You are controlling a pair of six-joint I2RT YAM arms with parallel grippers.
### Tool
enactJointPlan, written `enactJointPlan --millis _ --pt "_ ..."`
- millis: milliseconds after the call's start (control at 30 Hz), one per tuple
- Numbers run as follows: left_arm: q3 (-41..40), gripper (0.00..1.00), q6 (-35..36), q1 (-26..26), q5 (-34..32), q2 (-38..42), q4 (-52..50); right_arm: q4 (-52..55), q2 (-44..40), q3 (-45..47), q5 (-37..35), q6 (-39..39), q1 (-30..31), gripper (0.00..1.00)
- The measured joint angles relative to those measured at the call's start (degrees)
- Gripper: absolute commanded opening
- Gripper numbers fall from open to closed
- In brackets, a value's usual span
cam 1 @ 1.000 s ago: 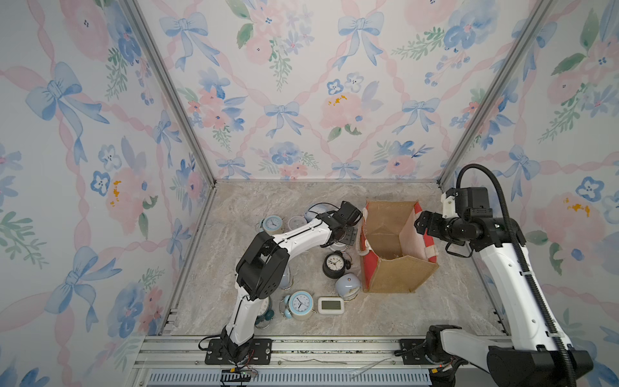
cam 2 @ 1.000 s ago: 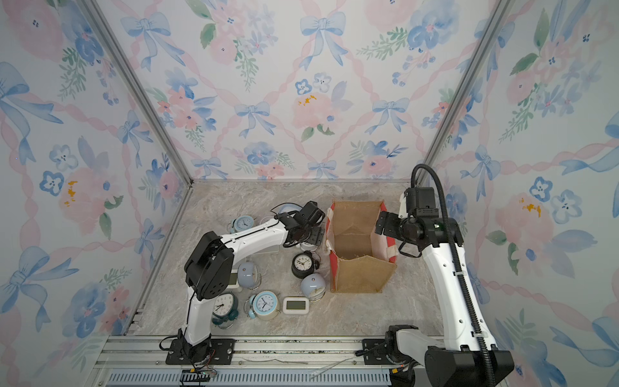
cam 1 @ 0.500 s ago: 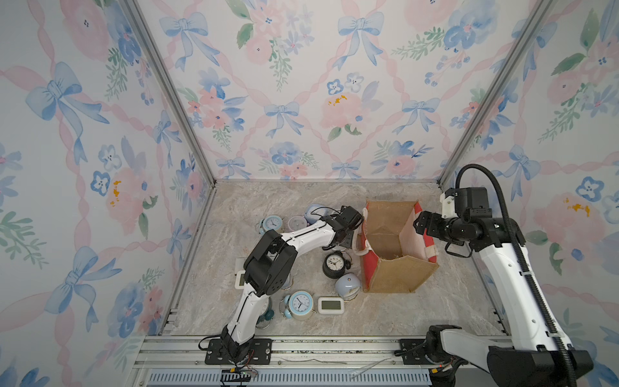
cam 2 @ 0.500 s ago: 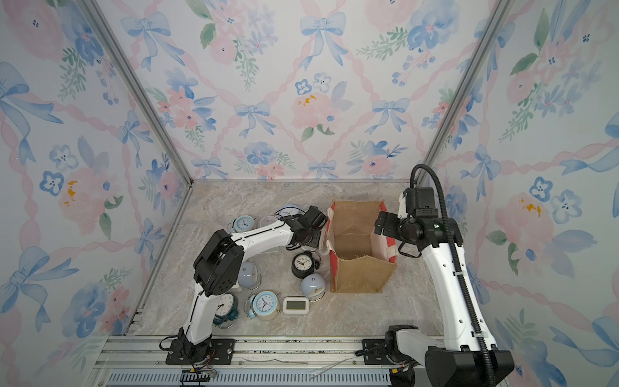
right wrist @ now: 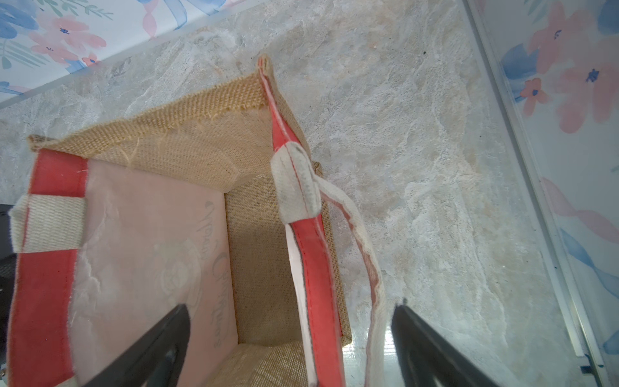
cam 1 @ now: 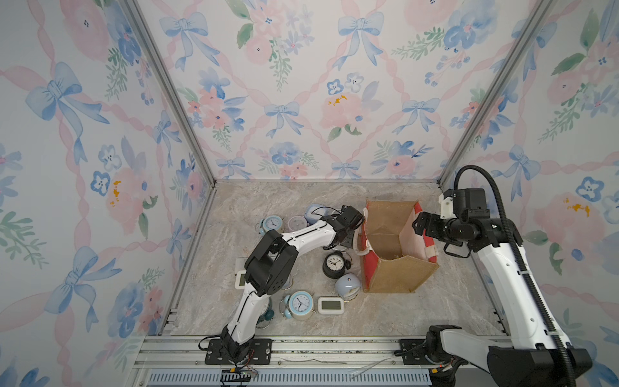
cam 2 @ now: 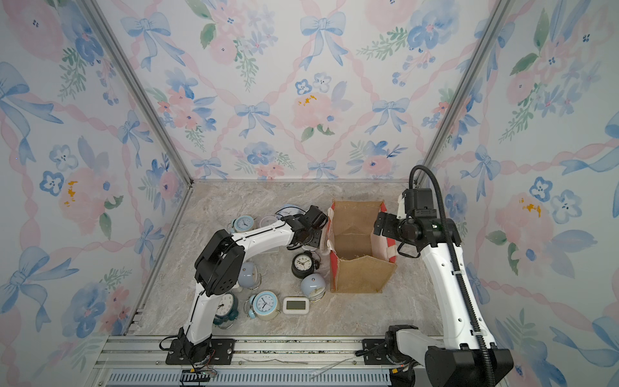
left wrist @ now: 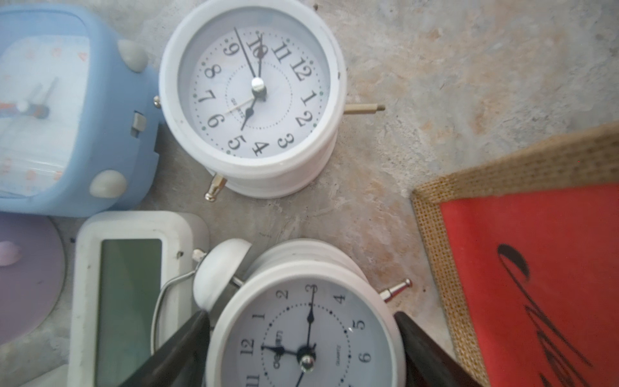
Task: Put the alarm clock into the canvas bag
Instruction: Pick up the alarm from the center of the board.
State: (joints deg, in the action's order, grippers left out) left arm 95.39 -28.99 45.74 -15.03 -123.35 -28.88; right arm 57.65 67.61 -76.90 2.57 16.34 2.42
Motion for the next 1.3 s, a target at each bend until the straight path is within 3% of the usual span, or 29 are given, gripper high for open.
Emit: enactJointPlan --millis 600,1300 --pt "-0.1 0.72 0.2 -0.1 -0.8 0.7 -0.4 -0.2 -0.1 1.2 -0.5 0.2 0.0 0.95" --pt "-2.7 0.67 3.0 -3.8 -3.0 19.8 -2.1 -0.8 -3.1 2.6 -3.2 1.6 0.0 0.92"
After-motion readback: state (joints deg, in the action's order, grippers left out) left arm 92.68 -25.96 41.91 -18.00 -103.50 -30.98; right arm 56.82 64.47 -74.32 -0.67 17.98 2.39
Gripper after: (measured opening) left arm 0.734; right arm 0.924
